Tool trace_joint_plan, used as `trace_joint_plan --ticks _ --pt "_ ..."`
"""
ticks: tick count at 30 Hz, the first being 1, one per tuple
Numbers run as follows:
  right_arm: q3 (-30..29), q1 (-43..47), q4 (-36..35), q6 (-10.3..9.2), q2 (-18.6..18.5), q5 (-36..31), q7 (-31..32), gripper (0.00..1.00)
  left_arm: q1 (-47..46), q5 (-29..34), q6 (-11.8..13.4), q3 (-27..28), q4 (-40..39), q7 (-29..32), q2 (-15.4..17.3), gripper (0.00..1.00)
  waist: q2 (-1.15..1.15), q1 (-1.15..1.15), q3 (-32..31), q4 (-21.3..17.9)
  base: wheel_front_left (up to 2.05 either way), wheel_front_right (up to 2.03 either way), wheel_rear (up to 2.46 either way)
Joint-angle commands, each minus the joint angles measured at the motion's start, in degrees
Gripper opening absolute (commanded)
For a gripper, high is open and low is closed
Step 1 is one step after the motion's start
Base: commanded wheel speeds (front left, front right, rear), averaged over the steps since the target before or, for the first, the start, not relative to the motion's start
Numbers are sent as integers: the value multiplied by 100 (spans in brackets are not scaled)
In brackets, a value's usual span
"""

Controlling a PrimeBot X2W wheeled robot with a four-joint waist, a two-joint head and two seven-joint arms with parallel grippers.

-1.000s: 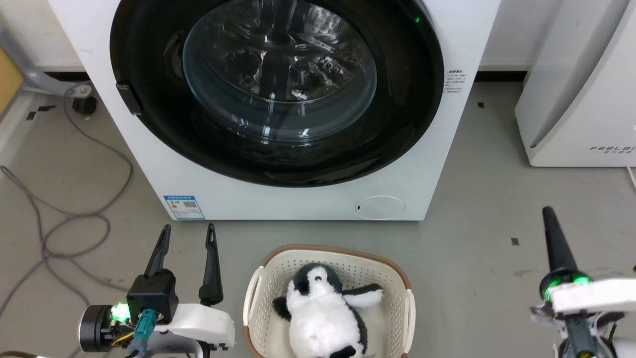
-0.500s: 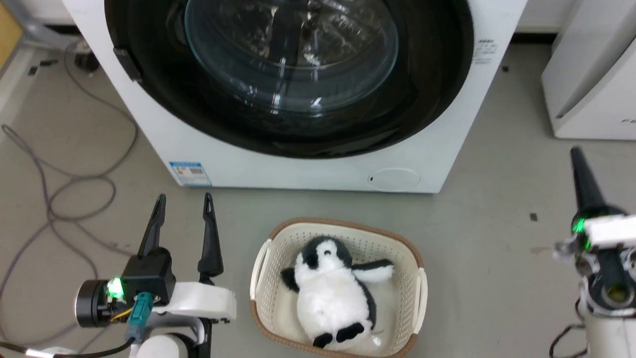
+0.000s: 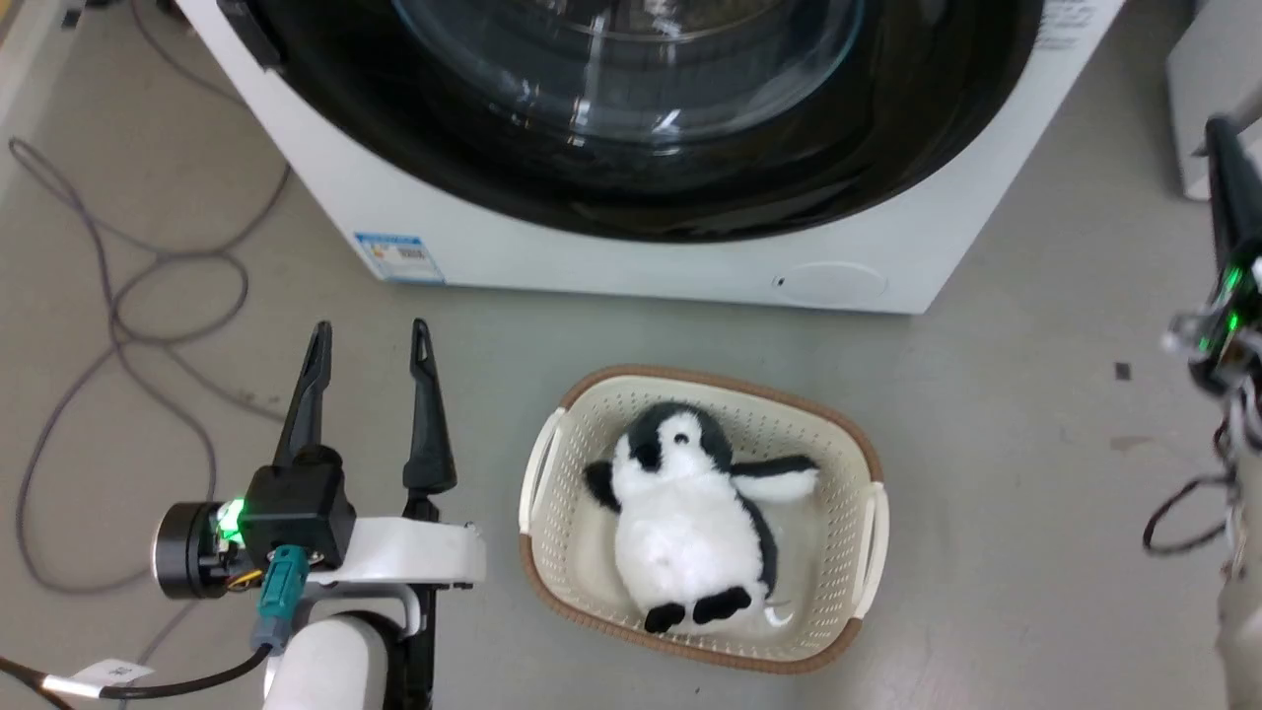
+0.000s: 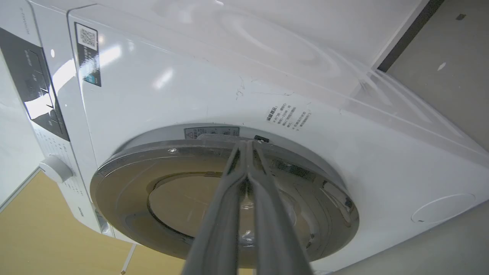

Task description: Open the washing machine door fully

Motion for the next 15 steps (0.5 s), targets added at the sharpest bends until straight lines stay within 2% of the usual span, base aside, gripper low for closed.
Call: trace_joint_plan --ticks 1,15 --pt "13 -276 130 5 -80 175 58 0 -118 -25 48 -39 -31 -67 2 100 0 -1 136 83 0 0 0" --pt "490 -1965 1121 5 -471 534 394 0 -485 -150 279 -323 -92 -235 3 100 0 -1 784 463 0 0 0"
